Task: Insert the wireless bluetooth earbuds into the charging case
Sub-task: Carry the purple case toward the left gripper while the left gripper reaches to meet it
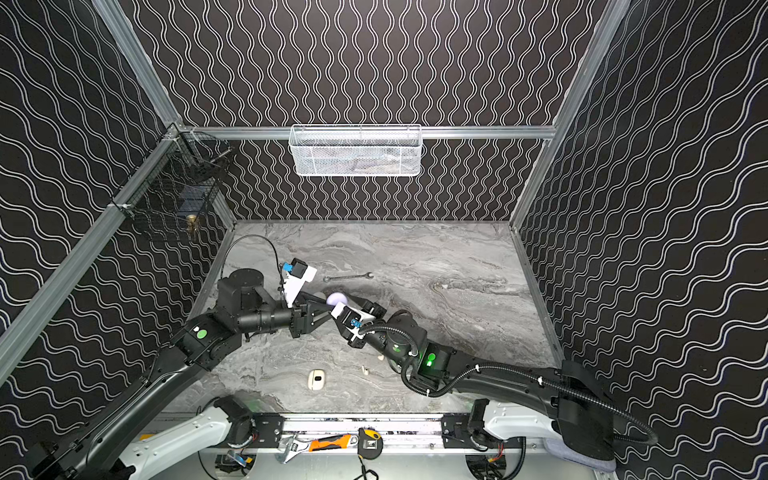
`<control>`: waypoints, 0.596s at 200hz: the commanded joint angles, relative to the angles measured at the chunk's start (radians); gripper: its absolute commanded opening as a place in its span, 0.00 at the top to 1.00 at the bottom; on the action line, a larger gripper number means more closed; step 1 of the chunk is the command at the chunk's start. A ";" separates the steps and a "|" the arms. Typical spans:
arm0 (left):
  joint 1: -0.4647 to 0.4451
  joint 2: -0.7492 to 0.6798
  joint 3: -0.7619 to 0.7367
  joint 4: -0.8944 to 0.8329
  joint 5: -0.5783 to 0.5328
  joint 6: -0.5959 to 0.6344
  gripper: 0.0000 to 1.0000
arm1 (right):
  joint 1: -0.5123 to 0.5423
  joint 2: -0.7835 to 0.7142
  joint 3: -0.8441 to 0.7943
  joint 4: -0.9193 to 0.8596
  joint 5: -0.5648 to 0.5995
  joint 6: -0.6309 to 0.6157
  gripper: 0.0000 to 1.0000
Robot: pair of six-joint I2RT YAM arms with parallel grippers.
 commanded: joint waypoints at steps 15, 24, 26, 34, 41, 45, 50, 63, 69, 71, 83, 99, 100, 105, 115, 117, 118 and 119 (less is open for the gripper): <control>-0.006 0.004 0.007 0.011 0.033 0.019 0.73 | 0.004 0.015 0.014 0.035 -0.004 -0.014 0.74; -0.007 0.008 0.006 0.014 0.035 0.017 0.73 | 0.006 0.016 0.017 0.030 -0.007 -0.014 0.74; -0.007 0.010 0.006 0.015 0.036 0.018 0.73 | 0.006 0.017 0.018 0.029 -0.008 -0.014 0.74; -0.008 0.013 0.006 0.018 0.037 0.015 0.73 | 0.008 0.020 0.021 0.025 -0.010 -0.014 0.74; -0.009 0.013 0.005 0.018 0.036 0.015 0.72 | 0.012 0.021 0.023 0.023 -0.008 -0.016 0.74; -0.010 0.013 0.004 0.020 0.036 0.015 0.72 | 0.014 0.021 0.024 0.021 -0.007 -0.016 0.74; -0.011 0.013 0.003 0.021 0.036 0.014 0.72 | 0.015 0.022 0.025 0.021 -0.005 -0.016 0.74; -0.012 0.012 0.001 0.023 0.032 0.015 0.69 | 0.015 0.021 0.026 0.016 -0.006 -0.016 0.74; -0.011 0.012 0.000 0.023 0.030 0.015 0.68 | 0.016 0.020 0.027 0.014 -0.006 -0.017 0.73; -0.012 0.013 -0.001 0.023 0.029 0.015 0.68 | 0.017 0.019 0.027 0.014 -0.005 -0.017 0.73; -0.013 0.012 -0.002 0.023 0.028 0.015 0.66 | 0.016 0.019 0.029 0.012 -0.004 -0.020 0.73; -0.014 0.017 -0.003 0.032 0.038 0.015 0.69 | 0.017 0.021 0.031 0.011 0.007 -0.023 0.73; -0.014 0.018 -0.002 0.032 0.039 0.015 0.70 | 0.017 0.021 0.031 0.011 0.008 -0.023 0.73; -0.013 0.022 0.001 0.031 0.042 0.017 0.73 | 0.016 0.022 0.032 0.012 0.012 -0.025 0.73; -0.015 0.028 0.005 0.028 0.044 0.021 0.75 | 0.018 0.025 0.036 0.011 0.018 -0.026 0.73; -0.015 0.028 0.004 0.028 0.046 0.021 0.75 | 0.017 0.025 0.037 0.010 0.019 -0.027 0.73; -0.015 0.028 0.005 0.027 0.045 0.021 0.76 | 0.016 0.025 0.037 0.010 0.019 -0.027 0.73; -0.015 0.029 0.006 0.027 0.044 0.021 0.76 | 0.016 0.025 0.037 0.010 0.020 -0.027 0.73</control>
